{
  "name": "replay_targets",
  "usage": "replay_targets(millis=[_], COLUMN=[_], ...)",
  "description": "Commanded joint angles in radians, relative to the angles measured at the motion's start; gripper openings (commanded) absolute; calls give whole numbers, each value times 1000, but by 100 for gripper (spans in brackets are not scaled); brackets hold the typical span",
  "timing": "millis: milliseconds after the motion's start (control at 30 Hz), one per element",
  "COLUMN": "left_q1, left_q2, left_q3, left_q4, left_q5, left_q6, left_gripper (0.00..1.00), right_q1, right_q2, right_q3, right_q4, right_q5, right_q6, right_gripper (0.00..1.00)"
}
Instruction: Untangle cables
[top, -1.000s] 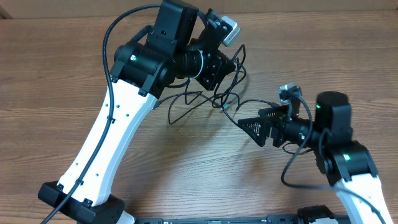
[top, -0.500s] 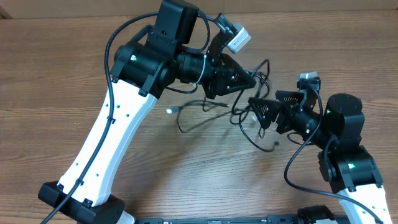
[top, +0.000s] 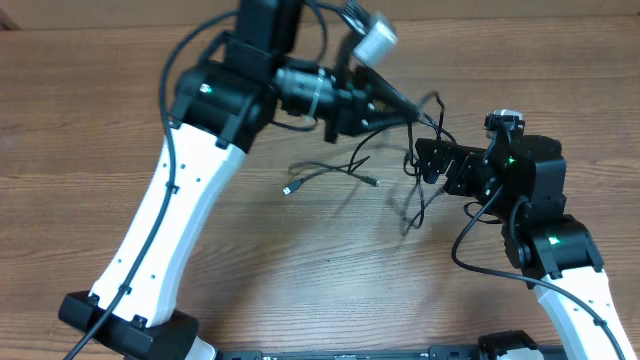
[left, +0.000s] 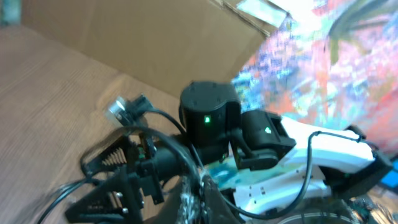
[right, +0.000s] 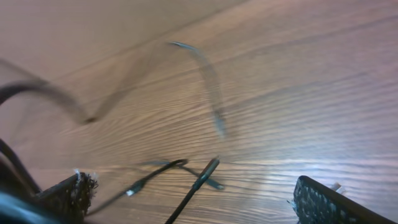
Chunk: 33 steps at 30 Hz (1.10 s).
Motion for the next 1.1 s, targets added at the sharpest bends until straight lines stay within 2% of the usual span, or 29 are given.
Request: replay_targets(millis=[0, 200, 400, 500, 633, 800, 900, 933, 1067], left_q1=[98, 194, 229, 229, 228, 209, 196, 193, 193], left_q2=[-148, -231, -257, -252, -250, -248, -237, -227, -204], left_q3=[36, 36, 36, 36, 34, 34, 34, 34, 34], left_q4=[140, 267, 232, 125, -45, -256, -351, -391, -452], left_q5=[144, 143, 119, 14, -231, -568, -704, -747, -791], left_q6=[-127, -204, -203, -169, -142, -142, -143, -143, -143], left_gripper=[4, 4, 4, 4, 5, 28, 50, 55, 55], right_q1=[-5, -5, -5, -5, -5, -5, -5, -5, -5], right_q2=[32, 32, 32, 32, 32, 48, 87, 116, 188], right_q3=[-18, -18, -18, -18, -18, -18, -18, -19, -18], right_q4=[-47, -51, -67, -90, -131, -194, -186, -171, -127], right_q5=[164, 164, 163, 163, 163, 160, 159, 153, 122], right_q6=[-12, -12, -12, -12, -29, -131, -149, -149, -147], right_gripper=[100, 100, 100, 100, 100, 100, 100, 100, 92])
